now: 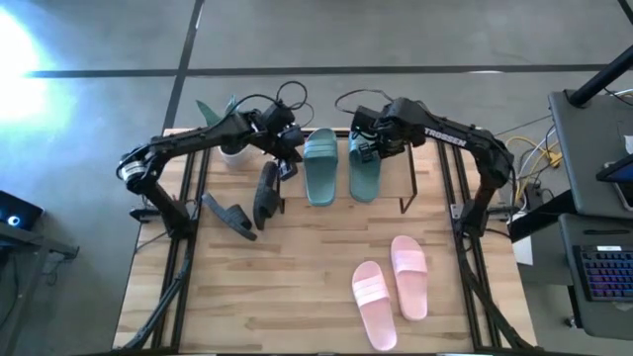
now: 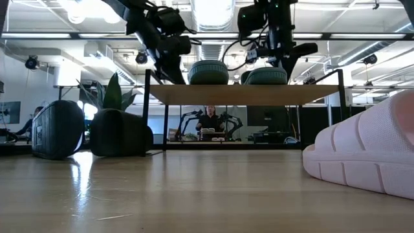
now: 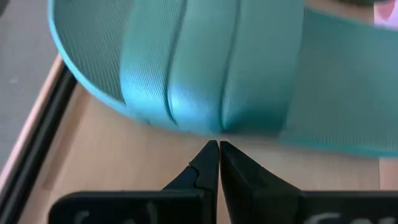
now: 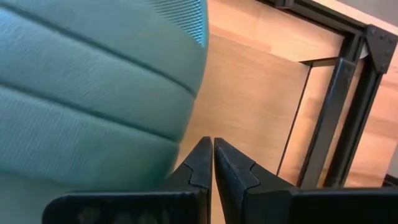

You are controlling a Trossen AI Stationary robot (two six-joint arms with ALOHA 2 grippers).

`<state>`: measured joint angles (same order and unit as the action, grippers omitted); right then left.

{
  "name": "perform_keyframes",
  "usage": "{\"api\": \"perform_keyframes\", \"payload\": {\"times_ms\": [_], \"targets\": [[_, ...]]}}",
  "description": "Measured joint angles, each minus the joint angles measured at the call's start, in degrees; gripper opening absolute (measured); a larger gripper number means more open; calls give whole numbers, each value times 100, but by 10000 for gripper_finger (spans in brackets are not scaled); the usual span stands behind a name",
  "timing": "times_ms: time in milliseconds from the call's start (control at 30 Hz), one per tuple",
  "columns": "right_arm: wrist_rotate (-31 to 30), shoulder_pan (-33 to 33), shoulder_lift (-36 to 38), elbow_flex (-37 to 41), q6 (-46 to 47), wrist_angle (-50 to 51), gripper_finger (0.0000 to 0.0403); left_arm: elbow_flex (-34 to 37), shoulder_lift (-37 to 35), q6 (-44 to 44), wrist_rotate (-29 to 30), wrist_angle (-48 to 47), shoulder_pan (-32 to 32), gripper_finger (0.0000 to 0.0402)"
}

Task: Pick and place slides into the shelf
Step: Adjust the green slippers on the shelf

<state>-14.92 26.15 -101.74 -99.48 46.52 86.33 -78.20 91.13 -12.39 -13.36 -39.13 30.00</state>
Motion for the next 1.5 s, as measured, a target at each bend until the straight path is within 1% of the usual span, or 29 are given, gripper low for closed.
{"api": "perform_keyframes", "payload": {"times_ms": [67, 267, 433, 567, 733, 833, 900, 967, 1000, 1133, 1233, 1300, 1400, 1500], "targets": [[-2, 2, -46, 0, -55, -2, 9, -112, 119, 1, 4, 18, 0, 0], [-17, 0, -111, 15, -659, -256, 9, -448, 513, 7, 6, 109, -14, 0], [13, 0, -101, 17, -730, -416, 9, -550, 660, 11, -3, 45, -121, 0], [223, -53, -18, 17, -818, -356, 9, -576, 603, 12, -18, -160, -226, 0], [174, -261, 121, 20, -798, -123, 9, -576, 452, 3, 50, -229, -273, 0], [144, -376, 222, 20, -721, -29, 9, -578, 427, 1, 221, -190, -273, 0], [92, -452, 277, 17, -612, 108, 9, -578, 411, 1, 403, -269, -273, 0], [56, -569, 350, 20, -430, 185, 9, -578, 369, 1, 459, -398, -273, 0], [99, -633, 403, 20, -351, 170, 9, -578, 340, 5, 463, -447, -276, 0], [806, -949, 582, 19, -231, -77, 9, -576, 216, 9, 466, -769, -337, 0], [949, -1276, 604, 17, 68, -234, 9, -576, 64, 19, 329, -1026, -427, 0], [955, -1488, 604, 25, 228, -319, 9, -576, -32, 55, 99, -1036, -516, 0], [873, -1761, 568, 70, 438, -706, 9, -565, -102, 207, -301, -800, -703, 0], [651, -1930, 515, 158, 599, -1237, 9, -558, -105, 308, -381, -527, -912, 0]]}}
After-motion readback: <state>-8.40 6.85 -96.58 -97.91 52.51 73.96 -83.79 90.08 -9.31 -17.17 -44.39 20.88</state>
